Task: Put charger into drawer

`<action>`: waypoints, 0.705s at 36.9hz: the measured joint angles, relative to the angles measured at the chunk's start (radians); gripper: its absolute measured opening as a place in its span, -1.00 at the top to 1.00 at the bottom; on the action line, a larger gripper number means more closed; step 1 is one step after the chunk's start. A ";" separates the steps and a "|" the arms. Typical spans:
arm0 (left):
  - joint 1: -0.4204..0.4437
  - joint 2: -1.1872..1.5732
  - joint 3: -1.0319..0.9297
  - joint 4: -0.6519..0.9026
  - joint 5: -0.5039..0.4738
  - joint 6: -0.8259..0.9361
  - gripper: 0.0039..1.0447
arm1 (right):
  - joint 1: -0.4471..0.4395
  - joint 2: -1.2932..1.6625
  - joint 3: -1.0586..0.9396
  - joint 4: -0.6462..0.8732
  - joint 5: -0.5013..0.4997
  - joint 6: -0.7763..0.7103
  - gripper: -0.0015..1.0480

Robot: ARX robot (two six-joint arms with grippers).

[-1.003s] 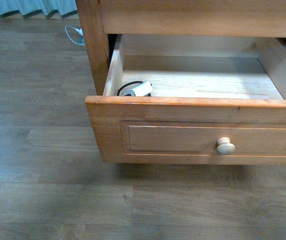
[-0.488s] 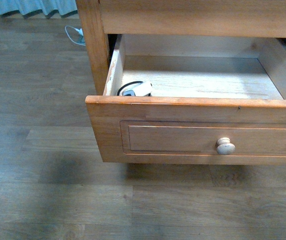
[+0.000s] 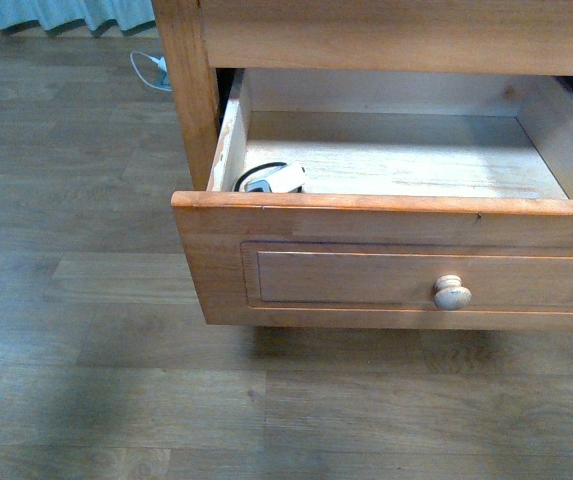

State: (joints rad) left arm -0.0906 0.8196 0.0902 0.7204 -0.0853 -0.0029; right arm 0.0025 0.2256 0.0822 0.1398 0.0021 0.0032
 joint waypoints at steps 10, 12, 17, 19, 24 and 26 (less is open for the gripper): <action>0.087 -0.120 -0.066 -0.041 0.082 0.000 0.93 | 0.000 0.000 0.000 0.000 0.000 0.000 -0.83; 0.088 -0.141 -0.066 -0.066 0.085 0.000 0.93 | 0.000 0.000 0.000 0.000 0.000 0.000 -0.83; 0.088 -0.229 -0.067 -0.139 0.085 0.000 0.93 | 0.000 0.000 0.000 0.000 0.000 0.000 -0.83; 0.088 -0.256 -0.067 -0.163 0.085 0.000 0.93 | 0.000 0.000 0.000 0.000 0.000 0.000 -0.83; 0.088 -0.344 -0.067 -0.248 0.085 0.000 0.93 | 0.000 0.000 0.000 0.000 0.000 0.000 -0.83; 0.088 -0.378 -0.067 -0.278 0.085 0.000 0.93 | 0.000 0.000 0.000 0.000 0.000 0.000 -0.83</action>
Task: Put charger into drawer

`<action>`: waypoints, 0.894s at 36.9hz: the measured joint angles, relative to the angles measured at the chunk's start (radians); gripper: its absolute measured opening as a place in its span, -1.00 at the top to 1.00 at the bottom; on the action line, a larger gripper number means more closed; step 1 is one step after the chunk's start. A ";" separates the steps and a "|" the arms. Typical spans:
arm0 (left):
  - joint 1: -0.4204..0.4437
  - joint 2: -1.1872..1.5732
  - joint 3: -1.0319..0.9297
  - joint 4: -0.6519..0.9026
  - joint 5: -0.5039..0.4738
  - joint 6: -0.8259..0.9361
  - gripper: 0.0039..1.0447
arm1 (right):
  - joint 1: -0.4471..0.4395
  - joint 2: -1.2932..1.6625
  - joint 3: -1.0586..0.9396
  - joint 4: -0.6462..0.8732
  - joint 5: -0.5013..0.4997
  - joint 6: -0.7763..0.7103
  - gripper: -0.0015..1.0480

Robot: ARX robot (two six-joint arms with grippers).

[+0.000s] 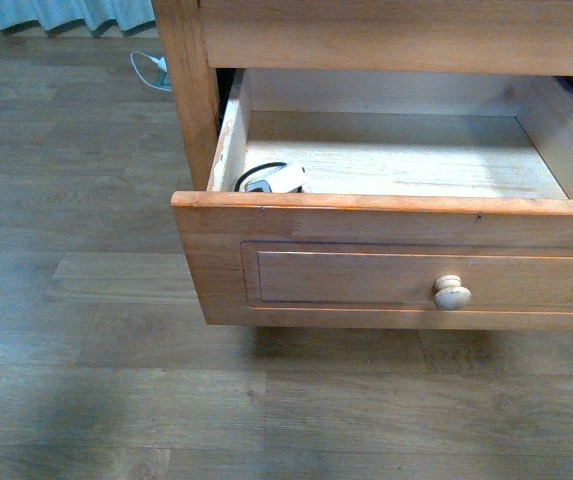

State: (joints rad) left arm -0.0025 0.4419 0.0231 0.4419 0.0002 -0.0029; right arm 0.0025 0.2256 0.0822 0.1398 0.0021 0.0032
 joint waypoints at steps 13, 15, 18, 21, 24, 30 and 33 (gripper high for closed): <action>0.000 -0.182 0.000 -0.178 0.000 0.000 0.93 | 0.000 0.000 0.000 0.000 0.000 0.000 -0.83; 0.000 -0.196 0.000 -0.192 0.000 0.000 0.93 | 0.000 0.000 0.000 0.000 0.000 0.000 -0.83; 0.000 -0.218 0.000 -0.214 0.000 0.000 0.93 | 0.000 0.000 0.000 0.000 0.000 0.000 -0.83; 0.000 -0.241 0.000 -0.238 0.000 0.000 0.93 | 0.000 0.000 0.000 0.000 0.000 0.000 -0.83; 0.000 -0.262 0.000 -0.259 0.000 0.000 0.93 | 0.000 0.000 0.000 0.000 0.000 0.000 -0.83; 0.000 -0.434 0.000 -0.436 0.000 0.000 0.93 | 0.000 0.000 0.000 0.000 0.000 0.000 -0.83; 0.000 -0.436 0.000 -0.440 0.000 0.000 0.93 | 0.000 0.000 0.000 0.000 0.000 0.000 -0.83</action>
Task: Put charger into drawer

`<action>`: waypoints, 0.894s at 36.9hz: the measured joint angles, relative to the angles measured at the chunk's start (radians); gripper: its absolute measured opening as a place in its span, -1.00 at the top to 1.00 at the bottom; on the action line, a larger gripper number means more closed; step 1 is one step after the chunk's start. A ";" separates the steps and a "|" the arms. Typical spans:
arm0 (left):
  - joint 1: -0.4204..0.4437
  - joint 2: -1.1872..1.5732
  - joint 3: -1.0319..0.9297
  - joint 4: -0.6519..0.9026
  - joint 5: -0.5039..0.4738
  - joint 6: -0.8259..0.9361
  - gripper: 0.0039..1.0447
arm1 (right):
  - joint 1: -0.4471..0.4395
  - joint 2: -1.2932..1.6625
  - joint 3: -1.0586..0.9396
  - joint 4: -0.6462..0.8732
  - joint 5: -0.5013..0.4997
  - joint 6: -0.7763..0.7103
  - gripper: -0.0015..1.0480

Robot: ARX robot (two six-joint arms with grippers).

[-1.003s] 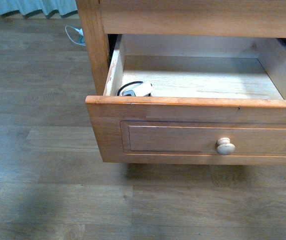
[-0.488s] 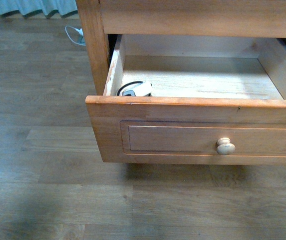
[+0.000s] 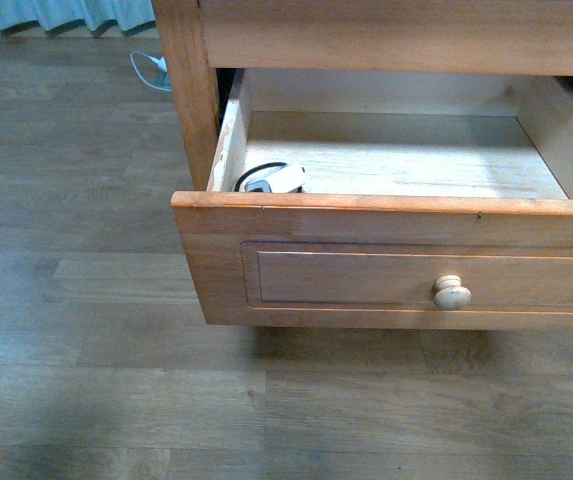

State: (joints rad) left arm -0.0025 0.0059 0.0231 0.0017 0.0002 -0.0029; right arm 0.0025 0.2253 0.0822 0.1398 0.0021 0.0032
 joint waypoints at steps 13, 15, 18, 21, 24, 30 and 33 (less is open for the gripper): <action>0.000 -0.002 0.000 0.000 0.000 -0.001 -0.08 | 0.097 0.198 0.056 -0.152 -0.039 0.015 -0.83; 0.000 -0.002 0.000 0.000 0.000 -0.001 -0.28 | 0.133 0.292 0.091 -0.168 -0.032 0.013 -0.83; 0.000 -0.002 0.000 0.000 0.000 -0.001 -0.66 | 0.204 0.463 0.154 -0.201 -0.060 0.021 -0.83; 0.000 -0.002 0.000 0.000 0.000 0.000 -0.92 | 0.261 0.615 0.197 -0.176 -0.080 0.041 -0.83; 0.000 -0.002 0.000 0.000 0.000 0.000 -0.87 | 0.290 0.738 0.231 -0.126 -0.091 0.064 -0.83; 0.000 -0.002 0.000 0.000 0.000 0.000 -0.88 | 0.331 0.950 0.282 -0.015 -0.057 0.085 -0.83; 0.000 -0.002 0.000 0.000 0.000 0.000 -0.88 | 0.354 1.043 0.312 0.031 -0.055 0.100 -0.83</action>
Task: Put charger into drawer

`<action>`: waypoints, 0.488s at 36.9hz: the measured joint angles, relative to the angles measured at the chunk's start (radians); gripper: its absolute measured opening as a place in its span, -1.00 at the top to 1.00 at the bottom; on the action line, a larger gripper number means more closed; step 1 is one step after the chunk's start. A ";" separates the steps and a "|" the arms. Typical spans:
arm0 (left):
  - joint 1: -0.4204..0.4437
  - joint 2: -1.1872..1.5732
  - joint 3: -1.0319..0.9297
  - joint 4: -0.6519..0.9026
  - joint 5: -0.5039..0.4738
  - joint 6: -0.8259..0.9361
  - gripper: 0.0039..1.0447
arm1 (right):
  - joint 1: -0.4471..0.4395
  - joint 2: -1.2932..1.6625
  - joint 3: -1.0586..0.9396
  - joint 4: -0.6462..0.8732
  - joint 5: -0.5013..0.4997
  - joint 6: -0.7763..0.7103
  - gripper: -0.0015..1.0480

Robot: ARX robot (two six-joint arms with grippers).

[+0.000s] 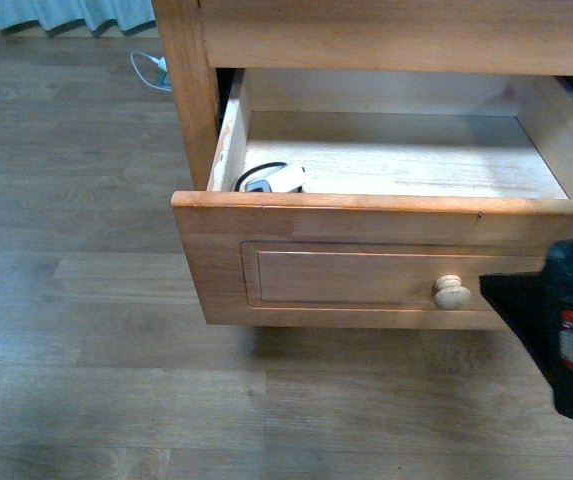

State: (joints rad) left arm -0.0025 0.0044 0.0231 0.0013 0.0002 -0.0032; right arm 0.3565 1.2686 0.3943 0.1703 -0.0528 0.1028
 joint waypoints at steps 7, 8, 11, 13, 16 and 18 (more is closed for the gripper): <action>0.000 0.000 0.000 0.000 0.000 0.000 -0.88 | 0.023 0.155 0.068 0.096 0.026 0.029 -0.83; 0.000 0.000 0.000 0.000 0.000 0.000 -0.88 | 0.024 0.174 0.072 0.111 0.026 0.036 -0.83; 0.000 0.000 0.000 0.000 0.000 0.000 -0.88 | 0.025 0.262 0.110 0.184 0.051 0.042 -0.83; 0.000 0.000 0.000 0.000 0.000 0.000 -0.88 | 0.018 0.331 0.151 0.240 0.061 0.051 -0.83; 0.000 0.000 0.000 0.000 0.000 0.000 -0.88 | 0.008 0.424 0.206 0.320 0.089 0.055 -0.83; 0.000 0.000 0.000 0.000 0.000 0.000 -0.88 | 0.005 0.478 0.239 0.369 0.111 0.056 -0.83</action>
State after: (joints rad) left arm -0.0025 0.0044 0.0231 0.0010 0.0002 -0.0032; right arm 0.3618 1.7462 0.6334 0.5388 0.0586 0.1593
